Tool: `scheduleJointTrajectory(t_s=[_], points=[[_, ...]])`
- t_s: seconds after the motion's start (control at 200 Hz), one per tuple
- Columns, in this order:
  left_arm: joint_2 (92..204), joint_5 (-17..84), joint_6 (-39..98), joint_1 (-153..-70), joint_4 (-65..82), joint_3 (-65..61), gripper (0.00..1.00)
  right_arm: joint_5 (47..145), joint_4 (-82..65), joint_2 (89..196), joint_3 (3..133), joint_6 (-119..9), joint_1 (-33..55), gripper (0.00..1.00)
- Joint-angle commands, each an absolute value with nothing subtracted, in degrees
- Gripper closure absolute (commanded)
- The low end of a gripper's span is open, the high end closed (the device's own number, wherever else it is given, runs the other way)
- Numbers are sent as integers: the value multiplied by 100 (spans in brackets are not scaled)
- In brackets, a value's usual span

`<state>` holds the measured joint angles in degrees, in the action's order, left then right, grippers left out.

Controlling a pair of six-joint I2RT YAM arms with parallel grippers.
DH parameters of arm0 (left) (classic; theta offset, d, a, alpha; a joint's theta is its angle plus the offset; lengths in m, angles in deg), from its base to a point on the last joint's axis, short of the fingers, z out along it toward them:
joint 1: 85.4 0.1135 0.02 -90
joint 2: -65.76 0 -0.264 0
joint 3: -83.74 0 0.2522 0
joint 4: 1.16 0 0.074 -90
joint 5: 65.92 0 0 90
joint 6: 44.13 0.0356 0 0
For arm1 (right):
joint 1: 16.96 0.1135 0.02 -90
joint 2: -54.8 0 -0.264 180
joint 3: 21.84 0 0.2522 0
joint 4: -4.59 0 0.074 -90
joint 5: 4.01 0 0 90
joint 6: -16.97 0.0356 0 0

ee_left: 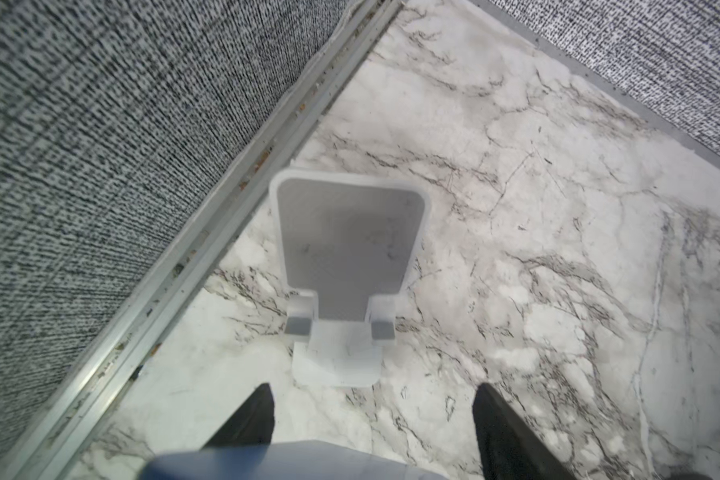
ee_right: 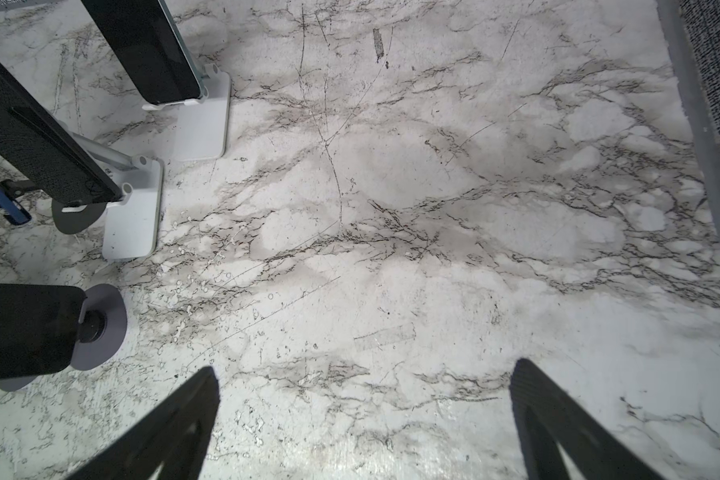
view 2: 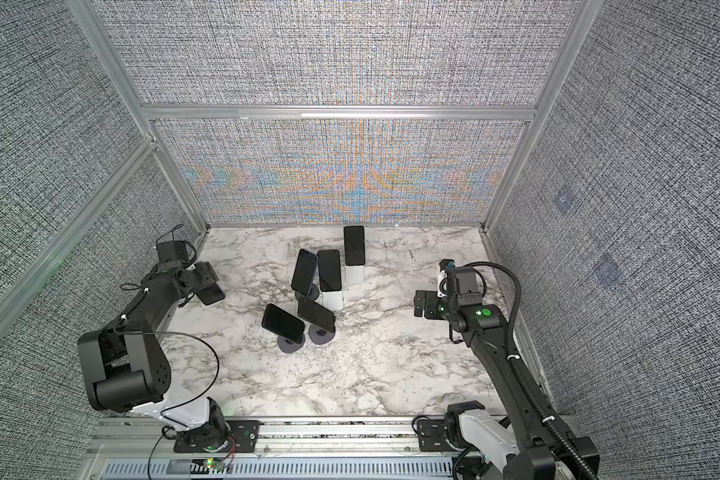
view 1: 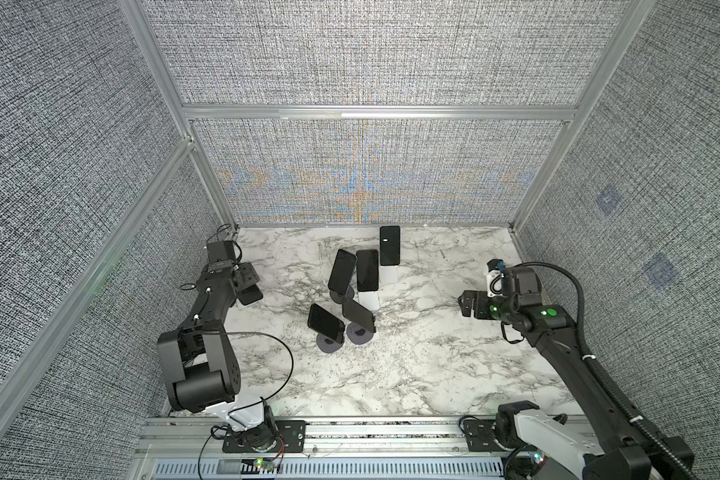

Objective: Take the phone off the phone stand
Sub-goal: 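Pull the phone off the stand with the left gripper toward the table centre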

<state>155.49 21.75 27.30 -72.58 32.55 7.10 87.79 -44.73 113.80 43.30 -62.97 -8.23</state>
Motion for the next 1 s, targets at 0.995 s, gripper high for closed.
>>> scheduleJointTrajectory(t_s=[0.995], points=[[14726, 4631, 2630, -9264, 4859, -1540, 45, 10415, -3954, 12560, 6136, -7510, 1637, 2]])
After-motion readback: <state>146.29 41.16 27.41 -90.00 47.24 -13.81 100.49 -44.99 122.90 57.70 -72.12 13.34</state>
